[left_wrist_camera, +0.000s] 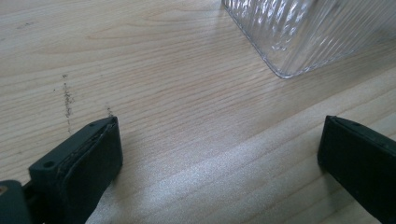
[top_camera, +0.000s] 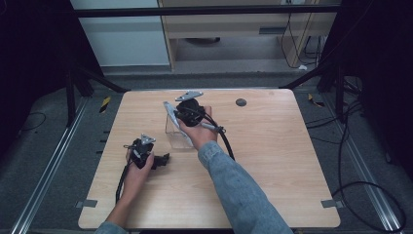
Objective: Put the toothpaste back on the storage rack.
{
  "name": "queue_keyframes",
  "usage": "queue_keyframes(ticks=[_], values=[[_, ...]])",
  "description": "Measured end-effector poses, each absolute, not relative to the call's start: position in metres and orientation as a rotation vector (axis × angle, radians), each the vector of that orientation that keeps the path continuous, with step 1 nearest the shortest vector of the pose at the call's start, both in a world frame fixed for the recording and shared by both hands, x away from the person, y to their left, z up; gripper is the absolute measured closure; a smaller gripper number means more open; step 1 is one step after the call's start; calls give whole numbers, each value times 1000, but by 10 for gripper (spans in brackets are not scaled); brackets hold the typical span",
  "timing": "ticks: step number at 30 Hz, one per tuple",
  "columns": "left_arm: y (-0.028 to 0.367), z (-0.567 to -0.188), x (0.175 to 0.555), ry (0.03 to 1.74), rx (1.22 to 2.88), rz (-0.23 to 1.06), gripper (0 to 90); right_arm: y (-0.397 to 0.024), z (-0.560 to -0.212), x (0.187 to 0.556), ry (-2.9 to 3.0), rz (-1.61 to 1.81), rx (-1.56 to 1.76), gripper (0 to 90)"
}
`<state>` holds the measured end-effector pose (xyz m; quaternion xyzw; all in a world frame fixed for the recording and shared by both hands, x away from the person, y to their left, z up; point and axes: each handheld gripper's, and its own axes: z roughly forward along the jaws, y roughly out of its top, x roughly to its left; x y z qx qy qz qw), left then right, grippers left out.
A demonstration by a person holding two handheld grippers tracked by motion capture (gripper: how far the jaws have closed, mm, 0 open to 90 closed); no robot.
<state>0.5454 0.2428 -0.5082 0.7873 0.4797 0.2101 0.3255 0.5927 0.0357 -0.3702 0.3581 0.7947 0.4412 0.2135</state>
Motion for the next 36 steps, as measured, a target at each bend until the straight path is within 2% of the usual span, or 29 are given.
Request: queue_keyframes(ticks=[7, 12, 19, 20, 22, 29, 31, 32, 36], values=[[243, -508, 545, 1258, 2063, 551, 0, 21, -368, 585, 2206, 1233, 990, 732], [243, -508, 545, 1259, 2062, 551, 0, 15, -363, 584, 2217, 1254, 985, 677], [243, -508, 545, 1258, 2065, 550, 0, 2, -358, 587, 2251, 1286, 987, 515], [243, -508, 545, 1257, 2066, 550, 0, -1, -358, 588, 2247, 1298, 1020, 454], [243, -508, 545, 1257, 2066, 550, 0, -3, -357, 589, 2247, 1306, 1018, 436], [243, -508, 545, 1257, 2066, 550, 0, -17, -352, 592, 2213, 1349, 1040, 251], [243, -508, 545, 1257, 2067, 550, 0, -24, -352, 592, 2205, 1325, 1054, 230], [243, -508, 545, 1256, 2070, 550, 0, -30, -352, 591, 2206, 1319, 1042, 188], [243, -508, 545, 1257, 2069, 549, 0, -39, -355, 589, 2204, 1310, 1042, 153]])
